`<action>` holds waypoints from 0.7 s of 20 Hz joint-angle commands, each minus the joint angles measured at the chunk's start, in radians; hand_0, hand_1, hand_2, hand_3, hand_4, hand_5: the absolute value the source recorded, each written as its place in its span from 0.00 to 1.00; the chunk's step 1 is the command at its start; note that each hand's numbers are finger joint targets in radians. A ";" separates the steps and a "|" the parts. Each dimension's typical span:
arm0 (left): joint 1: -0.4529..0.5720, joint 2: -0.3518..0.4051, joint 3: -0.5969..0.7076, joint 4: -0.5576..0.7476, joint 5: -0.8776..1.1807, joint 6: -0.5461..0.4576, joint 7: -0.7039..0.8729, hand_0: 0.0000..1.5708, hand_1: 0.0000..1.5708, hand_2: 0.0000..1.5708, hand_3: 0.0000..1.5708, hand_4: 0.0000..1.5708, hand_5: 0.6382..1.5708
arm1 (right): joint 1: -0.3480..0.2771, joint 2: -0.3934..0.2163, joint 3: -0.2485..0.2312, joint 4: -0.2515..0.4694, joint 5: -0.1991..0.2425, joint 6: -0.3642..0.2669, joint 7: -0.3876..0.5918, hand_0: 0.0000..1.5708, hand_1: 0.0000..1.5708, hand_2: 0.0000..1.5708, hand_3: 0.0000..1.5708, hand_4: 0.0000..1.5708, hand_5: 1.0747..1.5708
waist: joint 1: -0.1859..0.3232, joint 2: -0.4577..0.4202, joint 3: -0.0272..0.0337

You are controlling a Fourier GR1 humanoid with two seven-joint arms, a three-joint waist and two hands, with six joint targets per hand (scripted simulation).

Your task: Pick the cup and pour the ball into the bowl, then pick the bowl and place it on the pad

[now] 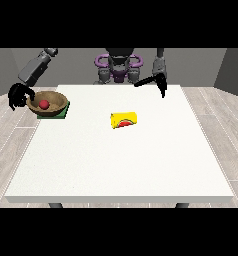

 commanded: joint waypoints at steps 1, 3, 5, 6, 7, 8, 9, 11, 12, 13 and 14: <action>0.019 0.011 0.029 0.050 0.039 -0.024 -0.032 0.00 0.00 0.00 0.00 0.00 0.99 | 0.029 0.024 0.024 -0.002 0.014 -0.002 0.024 1.00 1.00 1.00 0.69 0.47 1.00 | 0.002 -0.052 -0.0008; 0.062 -0.007 0.004 0.029 0.026 -0.017 -0.047 0.00 0.00 0.00 0.00 0.00 1.00 | 0.038 0.024 0.037 -0.002 0.031 -0.015 0.013 1.00 1.00 1.00 0.65 0.47 1.00 | 0.018 -0.043 -0.0005; -0.020 0.038 0.033 -0.002 0.058 -0.066 0.027 0.00 0.00 0.00 0.00 0.00 1.00 | 0.043 0.051 0.060 -0.014 0.062 -0.045 -0.043 1.00 1.00 1.00 0.58 0.44 0.99 | 0.015 -0.017 0.0003; 0.003 0.022 0.044 0.102 0.052 -0.041 -0.060 0.00 0.00 0.00 0.00 0.00 1.00 | 0.036 0.049 0.074 -0.031 0.067 -0.053 0.009 1.00 1.00 1.00 0.65 0.44 0.99 | 0.011 -0.040 -0.0010; 0.010 0.008 0.019 0.048 0.024 -0.021 -0.028 0.00 0.00 0.00 0.00 0.00 0.99 | 0.051 0.061 0.089 -0.030 0.088 -0.060 -0.035 1.00 1.00 1.00 0.71 0.44 0.99 | 0.008 -0.035 -0.0002; 0.051 -0.005 -0.019 -0.001 0.011 -0.028 -0.023 0.00 0.00 0.00 0.00 0.00 0.99 | 0.061 0.039 0.099 -0.013 0.106 -0.069 -0.024 1.00 1.00 1.00 0.77 0.43 0.97 | 0.035 -0.034 0.0002; 0.024 0.000 -0.018 -0.059 0.024 -0.039 0.022 0.00 0.00 0.00 0.00 0.00 0.99 | 0.047 0.027 0.080 0.019 0.090 -0.052 -0.011 1.00 1.00 1.00 0.84 0.42 0.96 | 0.031 0.007 0.0011; 0.023 0.027 0.027 -0.042 0.035 -0.035 0.014 0.00 0.00 0.00 0.00 0.00 0.99 | 0.067 -0.058 0.060 0.019 0.092 -0.114 -0.001 1.00 1.00 0.95 0.73 0.00 0.97 | 0.010 -0.002 0.0005; 0.030 -0.001 -0.012 -0.096 0.015 -0.019 0.022 0.00 0.00 0.00 0.00 0.00 0.99 | 0.044 -0.071 0.072 0.023 0.107 -0.105 0.003 0.70 0.70 0.67 0.56 0.00 0.94 | 0.021 0.038 0.0013; 0.025 0.022 0.018 -0.082 0.015 -0.019 0.036 0.00 0.00 0.00 0.00 0.00 0.99 | 0.043 -0.096 0.072 0.018 0.110 -0.115 0.016 0.48 0.48 0.30 0.47 0.00 0.89 | 0.018 0.011 0.0007; 0.042 0.022 0.001 -0.114 0.012 -0.031 0.059 0.00 0.00 0.00 0.00 0.00 0.99 | 0.051 -0.115 0.080 0.016 0.123 -0.102 -0.005 0.23 0.23 0.33 0.39 0.00 0.87 | 0.007 0.015 0.0012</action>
